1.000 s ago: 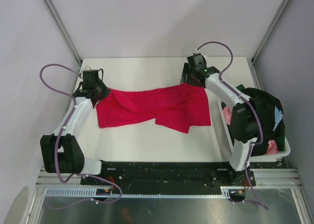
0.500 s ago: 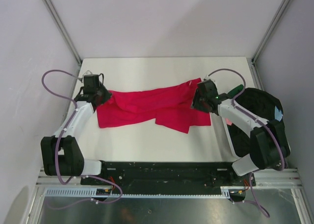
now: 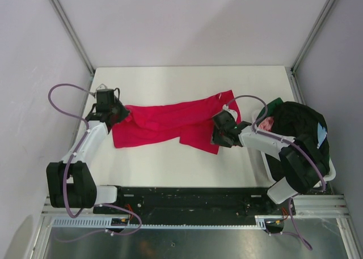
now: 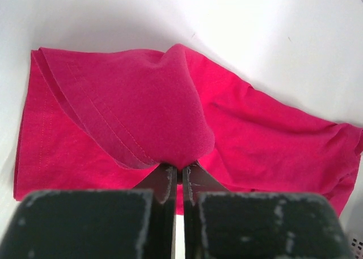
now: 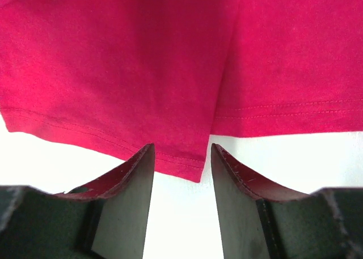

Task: Fold and stack the t-shirts
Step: Flatten out the tshirt

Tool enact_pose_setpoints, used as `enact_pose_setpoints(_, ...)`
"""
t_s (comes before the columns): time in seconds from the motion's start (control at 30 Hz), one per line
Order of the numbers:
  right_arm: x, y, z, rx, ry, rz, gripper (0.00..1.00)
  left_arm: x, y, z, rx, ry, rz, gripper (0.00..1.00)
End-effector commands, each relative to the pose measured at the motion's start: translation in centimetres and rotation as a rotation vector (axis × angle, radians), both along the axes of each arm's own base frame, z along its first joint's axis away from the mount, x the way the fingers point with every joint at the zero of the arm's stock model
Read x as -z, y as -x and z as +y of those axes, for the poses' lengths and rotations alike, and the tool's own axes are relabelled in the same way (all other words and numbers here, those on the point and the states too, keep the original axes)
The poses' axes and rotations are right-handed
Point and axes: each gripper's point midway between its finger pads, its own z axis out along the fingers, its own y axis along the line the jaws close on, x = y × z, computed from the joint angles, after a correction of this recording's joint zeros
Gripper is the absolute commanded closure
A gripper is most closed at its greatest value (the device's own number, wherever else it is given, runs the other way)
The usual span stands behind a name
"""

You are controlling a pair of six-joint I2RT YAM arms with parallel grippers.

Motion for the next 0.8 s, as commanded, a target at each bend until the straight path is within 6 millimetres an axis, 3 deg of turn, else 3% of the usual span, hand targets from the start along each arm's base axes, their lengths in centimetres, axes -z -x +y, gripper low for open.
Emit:
enact_pose_setpoints(0.0, 0.0, 0.1, 0.5, 0.035, 0.007, -0.033, 0.51, -1.3, -0.1, 0.0, -0.002, 0.013, -0.056, 1.0)
enact_pose_setpoints(0.27, 1.5, 1.7, 0.6, 0.021, 0.096, -0.013, 0.48, -1.0, 0.2, 0.0, -0.005, 0.014, -0.049, 1.0)
enact_pose_setpoints(0.6, 3.5, 2.3, 1.0, -0.004, 0.132, 0.018, 0.46, -0.5, 0.3, 0.1, -0.015, 0.019, -0.04, 1.0)
enact_pose_setpoints(0.7, 3.7, 2.4, 1.2, -0.017, 0.133, 0.025, 0.55, -0.2, 0.5, 0.2, -0.019, 0.018, -0.033, 1.0)
enact_pose_setpoints(0.77, 3.0, 2.3, 0.9, -0.016, 0.133, 0.011, 0.77, 0.1, 0.6, 0.1, -0.016, 0.019, -0.026, 1.0)
